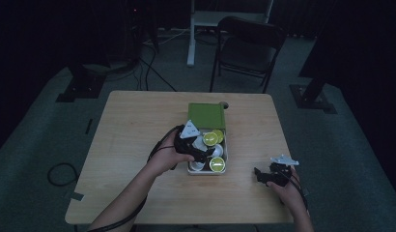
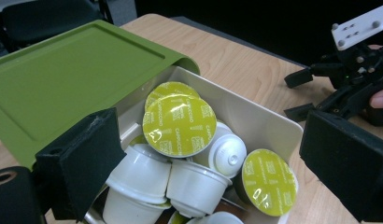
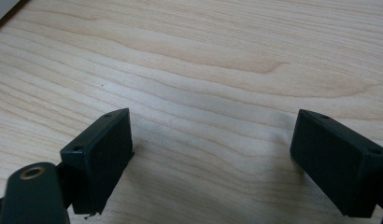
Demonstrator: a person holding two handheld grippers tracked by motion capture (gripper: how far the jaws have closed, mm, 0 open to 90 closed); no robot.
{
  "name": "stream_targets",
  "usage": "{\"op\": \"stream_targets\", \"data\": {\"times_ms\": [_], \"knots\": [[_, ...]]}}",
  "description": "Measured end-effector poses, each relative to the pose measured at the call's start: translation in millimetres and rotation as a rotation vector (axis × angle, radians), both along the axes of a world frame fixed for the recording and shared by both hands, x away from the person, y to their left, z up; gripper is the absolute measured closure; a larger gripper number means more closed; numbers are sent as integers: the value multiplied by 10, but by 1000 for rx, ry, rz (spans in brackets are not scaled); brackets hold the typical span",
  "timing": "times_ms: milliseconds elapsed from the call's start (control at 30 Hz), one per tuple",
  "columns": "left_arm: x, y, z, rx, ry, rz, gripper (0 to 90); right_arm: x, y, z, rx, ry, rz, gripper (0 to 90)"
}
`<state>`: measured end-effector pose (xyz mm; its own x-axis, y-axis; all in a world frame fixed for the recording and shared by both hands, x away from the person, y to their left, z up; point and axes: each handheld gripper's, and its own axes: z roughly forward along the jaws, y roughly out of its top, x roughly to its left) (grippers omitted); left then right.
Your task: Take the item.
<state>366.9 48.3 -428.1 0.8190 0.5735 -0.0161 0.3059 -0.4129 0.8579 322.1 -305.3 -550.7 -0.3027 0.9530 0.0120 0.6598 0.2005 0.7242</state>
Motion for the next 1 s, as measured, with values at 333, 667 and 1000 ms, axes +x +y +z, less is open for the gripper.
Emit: {"op": "stream_targets", "data": {"times_ms": [333,667,1000], "knots": [[128,-147,-77,-4,39,29,70,0,1,-1,0,-1,-1,125],[211,-186,-128,27,43,63,154,-1,1,-1,0,0,-1,124],[238,-256,-210,66,70,53,182,-1,1,-1,1,1,-1,125]]}}
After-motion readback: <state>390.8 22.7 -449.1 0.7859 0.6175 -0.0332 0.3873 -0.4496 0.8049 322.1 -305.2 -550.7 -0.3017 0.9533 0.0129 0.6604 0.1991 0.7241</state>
